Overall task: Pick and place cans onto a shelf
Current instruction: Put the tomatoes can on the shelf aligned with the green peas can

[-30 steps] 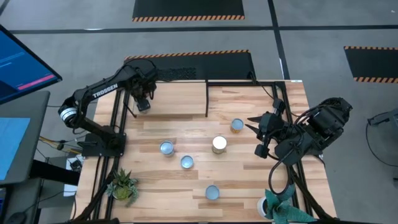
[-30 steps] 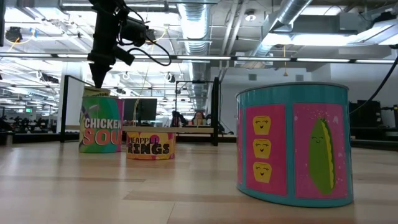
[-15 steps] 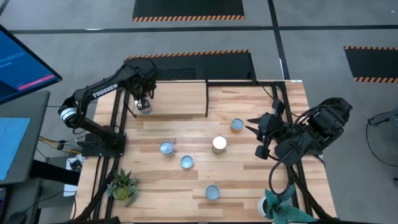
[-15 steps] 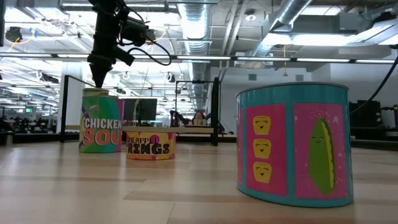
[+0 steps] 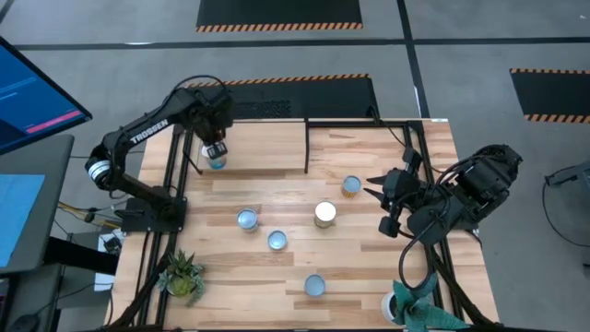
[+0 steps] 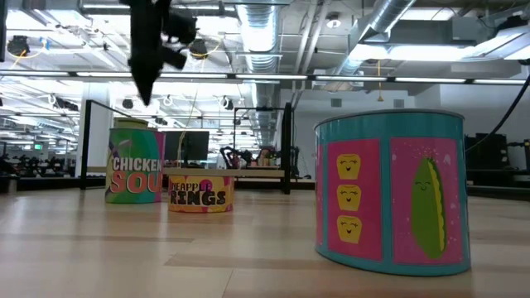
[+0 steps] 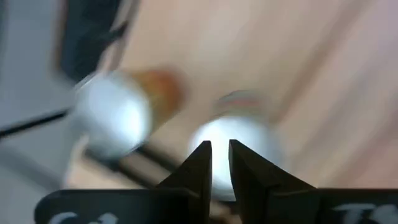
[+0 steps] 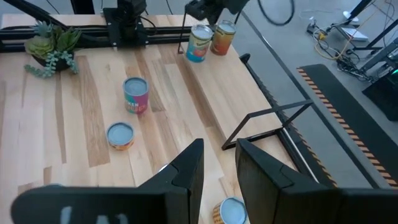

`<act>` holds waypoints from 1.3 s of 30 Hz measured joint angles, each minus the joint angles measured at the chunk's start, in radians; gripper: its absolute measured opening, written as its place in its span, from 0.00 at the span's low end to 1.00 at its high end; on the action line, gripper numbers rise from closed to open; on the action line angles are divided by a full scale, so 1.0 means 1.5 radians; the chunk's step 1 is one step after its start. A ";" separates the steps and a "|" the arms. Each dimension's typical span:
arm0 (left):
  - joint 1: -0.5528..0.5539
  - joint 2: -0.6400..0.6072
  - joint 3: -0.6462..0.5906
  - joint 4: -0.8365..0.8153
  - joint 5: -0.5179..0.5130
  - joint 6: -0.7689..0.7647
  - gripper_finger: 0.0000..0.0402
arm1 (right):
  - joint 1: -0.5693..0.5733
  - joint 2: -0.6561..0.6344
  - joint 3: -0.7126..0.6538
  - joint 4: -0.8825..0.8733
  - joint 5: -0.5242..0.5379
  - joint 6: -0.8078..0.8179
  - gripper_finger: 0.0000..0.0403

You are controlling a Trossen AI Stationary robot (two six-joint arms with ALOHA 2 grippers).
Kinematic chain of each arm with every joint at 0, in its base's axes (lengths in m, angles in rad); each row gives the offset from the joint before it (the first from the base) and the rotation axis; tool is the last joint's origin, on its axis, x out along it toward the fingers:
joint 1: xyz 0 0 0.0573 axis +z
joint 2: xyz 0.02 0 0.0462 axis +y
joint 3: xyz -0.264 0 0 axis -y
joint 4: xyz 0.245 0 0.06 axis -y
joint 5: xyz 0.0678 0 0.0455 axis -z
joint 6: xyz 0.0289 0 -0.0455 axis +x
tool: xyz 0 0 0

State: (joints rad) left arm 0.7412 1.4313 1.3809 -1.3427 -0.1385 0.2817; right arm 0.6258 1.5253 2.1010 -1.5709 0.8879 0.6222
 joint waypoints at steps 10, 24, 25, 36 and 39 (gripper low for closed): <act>-0.068 -0.009 -0.058 -0.038 0.074 0.051 0.06 | 0.007 0.000 0.000 0.000 0.000 0.019 0.29; -0.079 -0.008 -0.126 0.043 -0.034 0.006 0.00 | -0.005 0.000 0.000 0.000 0.001 0.016 0.29; -0.079 -0.008 -0.126 0.042 -0.047 0.006 0.00 | -0.005 0.000 0.000 0.000 0.000 0.016 0.29; -0.078 -0.008 -0.125 0.046 -0.059 -0.002 0.00 | -0.005 0.000 0.000 0.000 0.000 0.014 0.29; -0.082 -0.008 -0.110 0.045 0.002 -0.023 0.00 | -0.005 0.000 0.000 0.000 0.000 0.002 0.29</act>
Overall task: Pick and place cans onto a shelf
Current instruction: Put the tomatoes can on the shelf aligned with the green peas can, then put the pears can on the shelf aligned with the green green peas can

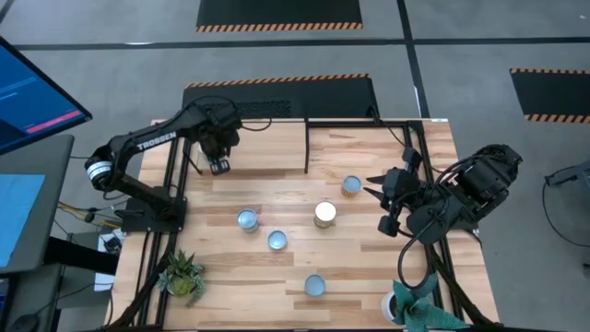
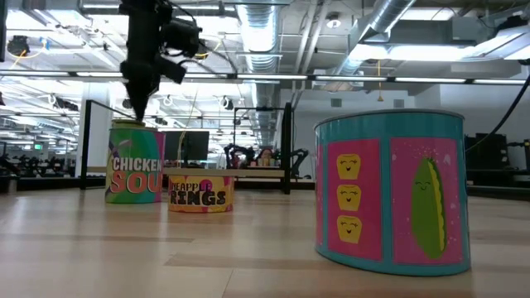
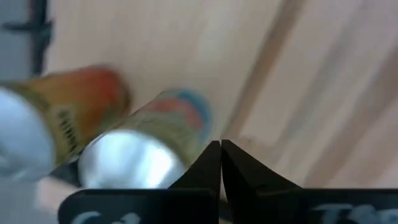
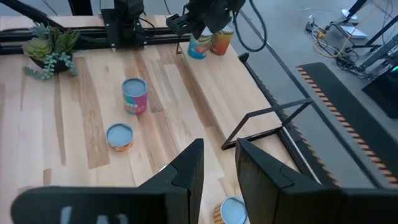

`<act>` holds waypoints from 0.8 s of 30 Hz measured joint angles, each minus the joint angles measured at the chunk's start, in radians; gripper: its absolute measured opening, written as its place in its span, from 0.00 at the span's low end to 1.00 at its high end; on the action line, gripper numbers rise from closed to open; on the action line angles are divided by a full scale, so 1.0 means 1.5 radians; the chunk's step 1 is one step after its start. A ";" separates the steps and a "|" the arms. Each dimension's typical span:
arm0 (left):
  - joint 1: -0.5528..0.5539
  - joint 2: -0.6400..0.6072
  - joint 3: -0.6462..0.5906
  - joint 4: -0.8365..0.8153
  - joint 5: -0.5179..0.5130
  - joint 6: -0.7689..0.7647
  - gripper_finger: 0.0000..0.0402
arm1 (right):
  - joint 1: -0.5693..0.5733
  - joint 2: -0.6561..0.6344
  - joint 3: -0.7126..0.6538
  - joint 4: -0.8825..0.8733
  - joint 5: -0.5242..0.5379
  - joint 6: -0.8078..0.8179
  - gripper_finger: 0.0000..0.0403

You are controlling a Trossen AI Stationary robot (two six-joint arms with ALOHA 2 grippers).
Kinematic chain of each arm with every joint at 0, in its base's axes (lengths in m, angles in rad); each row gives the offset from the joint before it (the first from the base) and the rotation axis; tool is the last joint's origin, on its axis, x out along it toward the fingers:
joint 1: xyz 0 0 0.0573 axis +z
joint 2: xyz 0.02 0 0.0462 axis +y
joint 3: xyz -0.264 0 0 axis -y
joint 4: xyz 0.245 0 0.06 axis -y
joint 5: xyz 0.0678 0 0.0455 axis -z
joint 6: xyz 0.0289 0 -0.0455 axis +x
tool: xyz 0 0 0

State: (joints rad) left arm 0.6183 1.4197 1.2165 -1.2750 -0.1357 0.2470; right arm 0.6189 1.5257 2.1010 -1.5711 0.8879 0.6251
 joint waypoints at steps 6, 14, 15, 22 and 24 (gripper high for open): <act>-0.039 0.000 0.090 0.000 0.143 -0.050 0.00 | -0.003 0.000 0.000 0.000 0.000 -0.042 0.29; -0.137 -0.004 0.145 -0.072 0.247 -0.107 0.00 | -0.048 0.000 0.000 0.000 0.006 -0.038 0.29; -0.154 -0.005 0.141 -0.083 0.247 -0.120 0.00 | -0.063 0.002 -0.002 0.001 0.007 -0.031 0.29; -0.272 -0.022 0.083 -0.143 0.214 -0.168 0.00 | -0.178 0.049 -0.046 0.039 -0.035 -0.049 0.29; -0.304 -0.038 0.060 -0.144 0.214 -0.185 0.00 | -0.208 0.078 -0.047 0.039 -0.082 -0.079 0.29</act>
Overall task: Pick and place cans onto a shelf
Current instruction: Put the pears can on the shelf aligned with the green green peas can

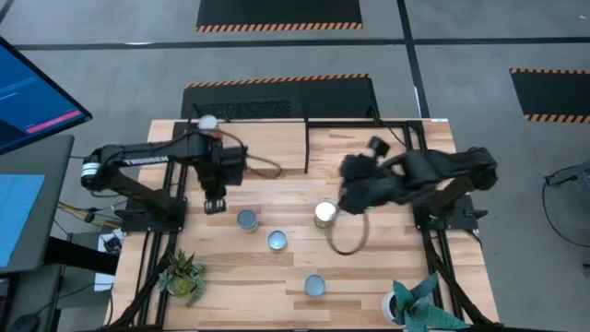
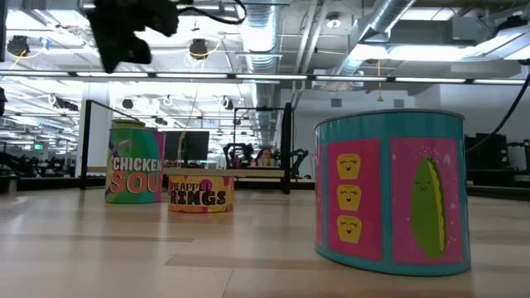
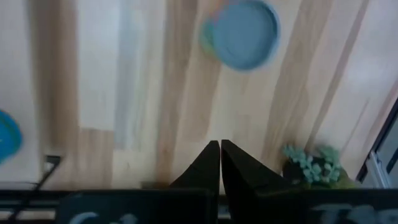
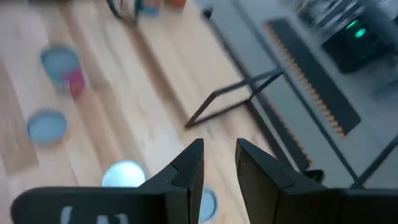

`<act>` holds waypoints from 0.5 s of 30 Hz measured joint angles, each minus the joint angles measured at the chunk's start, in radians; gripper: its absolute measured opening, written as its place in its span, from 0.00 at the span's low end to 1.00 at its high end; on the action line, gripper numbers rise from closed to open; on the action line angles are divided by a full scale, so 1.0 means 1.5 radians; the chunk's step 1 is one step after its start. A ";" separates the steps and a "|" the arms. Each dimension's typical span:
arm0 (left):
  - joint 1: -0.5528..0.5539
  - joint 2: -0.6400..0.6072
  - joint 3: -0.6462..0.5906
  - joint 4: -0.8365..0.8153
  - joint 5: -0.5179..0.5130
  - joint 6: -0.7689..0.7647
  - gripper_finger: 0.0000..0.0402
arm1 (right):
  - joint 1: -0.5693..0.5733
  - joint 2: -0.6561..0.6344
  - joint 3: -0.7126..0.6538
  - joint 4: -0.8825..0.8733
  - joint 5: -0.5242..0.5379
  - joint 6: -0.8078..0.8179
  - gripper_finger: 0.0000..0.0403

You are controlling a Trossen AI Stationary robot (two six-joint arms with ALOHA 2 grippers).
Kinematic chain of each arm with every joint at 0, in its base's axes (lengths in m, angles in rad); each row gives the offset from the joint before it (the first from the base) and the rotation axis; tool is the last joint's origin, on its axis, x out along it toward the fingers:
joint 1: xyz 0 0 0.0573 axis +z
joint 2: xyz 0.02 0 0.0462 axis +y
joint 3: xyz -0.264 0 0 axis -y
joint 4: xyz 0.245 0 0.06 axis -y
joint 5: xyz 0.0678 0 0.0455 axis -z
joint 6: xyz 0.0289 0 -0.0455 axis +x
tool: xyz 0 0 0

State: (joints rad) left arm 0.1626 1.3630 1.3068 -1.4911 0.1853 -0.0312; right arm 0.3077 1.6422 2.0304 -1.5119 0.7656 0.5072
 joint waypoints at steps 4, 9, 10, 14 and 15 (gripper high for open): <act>-0.046 -0.048 -0.050 0.026 -0.009 -0.066 0.00 | -0.047 0.054 -0.001 -0.003 -0.066 -0.040 0.29; -0.096 -0.137 -0.146 0.144 -0.029 -0.185 0.00 | -0.074 0.117 -0.007 -0.041 -0.132 -0.057 0.29; -0.106 -0.155 -0.167 0.164 -0.033 -0.210 0.00 | -0.077 0.124 -0.016 -0.030 -0.142 -0.075 0.29; -0.138 -0.218 -0.242 0.215 -0.042 -0.304 0.00 | -0.083 0.139 -0.054 -0.028 -0.174 -0.134 0.29; -0.145 -0.232 -0.256 0.216 -0.045 -0.324 0.00 | -0.087 0.141 -0.066 -0.034 -0.181 -0.135 0.29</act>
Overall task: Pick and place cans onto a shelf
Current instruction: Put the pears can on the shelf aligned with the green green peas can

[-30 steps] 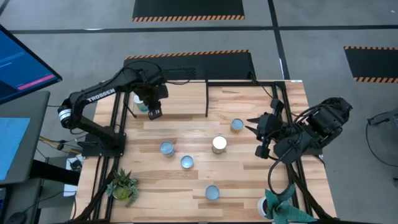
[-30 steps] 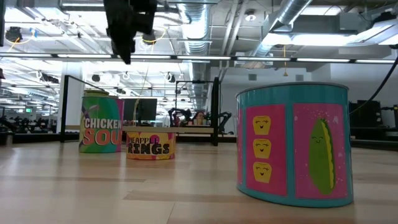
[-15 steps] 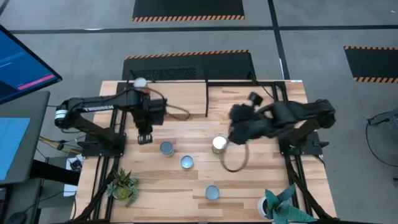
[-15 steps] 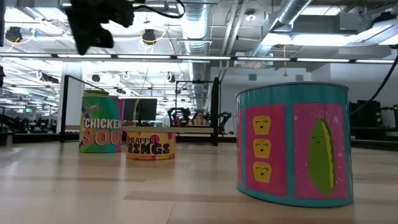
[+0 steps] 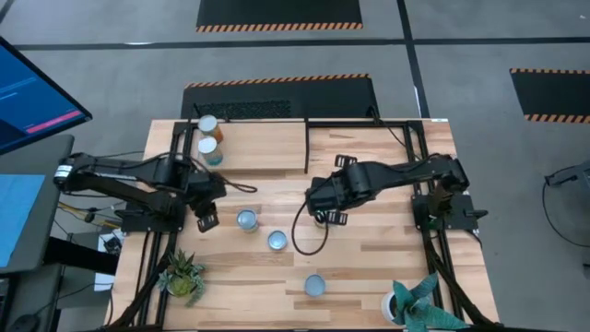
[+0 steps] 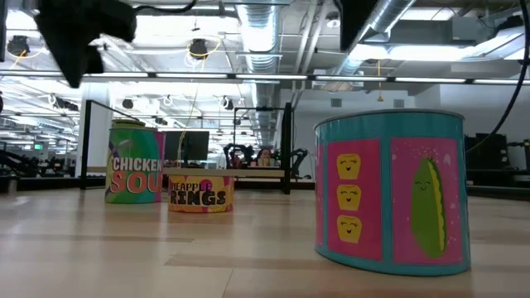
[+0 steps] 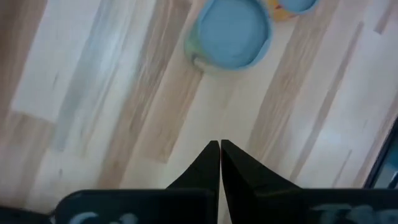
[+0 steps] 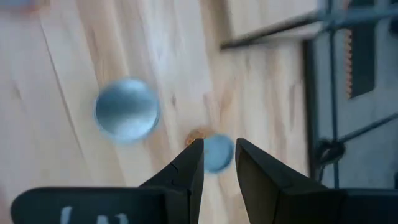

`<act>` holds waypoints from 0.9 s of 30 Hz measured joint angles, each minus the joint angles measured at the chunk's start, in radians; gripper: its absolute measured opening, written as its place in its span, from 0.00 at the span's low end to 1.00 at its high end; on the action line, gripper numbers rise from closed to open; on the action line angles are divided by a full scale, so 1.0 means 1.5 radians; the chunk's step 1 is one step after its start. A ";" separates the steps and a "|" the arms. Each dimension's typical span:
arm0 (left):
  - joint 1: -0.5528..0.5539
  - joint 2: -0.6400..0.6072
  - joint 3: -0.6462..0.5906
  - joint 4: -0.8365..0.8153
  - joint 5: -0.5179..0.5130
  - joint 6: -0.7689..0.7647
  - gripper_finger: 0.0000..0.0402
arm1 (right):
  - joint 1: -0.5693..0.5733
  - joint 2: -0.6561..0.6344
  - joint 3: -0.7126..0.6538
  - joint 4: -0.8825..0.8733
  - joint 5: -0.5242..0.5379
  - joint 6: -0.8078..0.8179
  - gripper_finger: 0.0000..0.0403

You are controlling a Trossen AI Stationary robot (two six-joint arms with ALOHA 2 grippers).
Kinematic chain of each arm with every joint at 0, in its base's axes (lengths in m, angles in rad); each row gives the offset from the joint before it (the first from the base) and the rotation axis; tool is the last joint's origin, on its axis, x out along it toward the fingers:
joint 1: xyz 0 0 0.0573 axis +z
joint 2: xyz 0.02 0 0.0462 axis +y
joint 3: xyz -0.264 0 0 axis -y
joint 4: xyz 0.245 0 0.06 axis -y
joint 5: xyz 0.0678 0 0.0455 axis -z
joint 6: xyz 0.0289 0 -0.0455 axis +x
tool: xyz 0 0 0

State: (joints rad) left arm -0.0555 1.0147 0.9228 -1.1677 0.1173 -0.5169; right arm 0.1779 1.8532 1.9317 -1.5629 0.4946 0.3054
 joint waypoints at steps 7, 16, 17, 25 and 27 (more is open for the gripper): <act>-0.047 -0.082 -0.034 0.003 -0.098 -0.072 0.00 | -0.021 -0.017 -0.073 0.006 -0.005 0.040 0.29; -0.049 -0.128 -0.034 0.069 -0.174 -0.057 0.00 | -0.028 -0.086 -0.207 0.178 -0.022 -0.016 0.29; -0.049 -0.128 -0.034 0.073 -0.174 -0.046 0.00 | -0.031 -0.094 -0.225 0.205 -0.036 -0.030 0.29; -0.049 -0.128 -0.036 0.074 -0.206 -0.028 0.00 | -0.069 -0.117 -0.319 0.306 -0.148 -0.097 0.29; -0.049 -0.135 -0.044 0.075 -0.213 -0.028 0.00 | -0.078 -0.117 -0.329 0.308 -0.164 -0.104 0.29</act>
State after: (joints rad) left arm -0.1287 0.8116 0.8569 -1.0545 -0.2016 -0.5589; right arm 0.0606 1.6779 1.4378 -1.1006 0.2484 0.1488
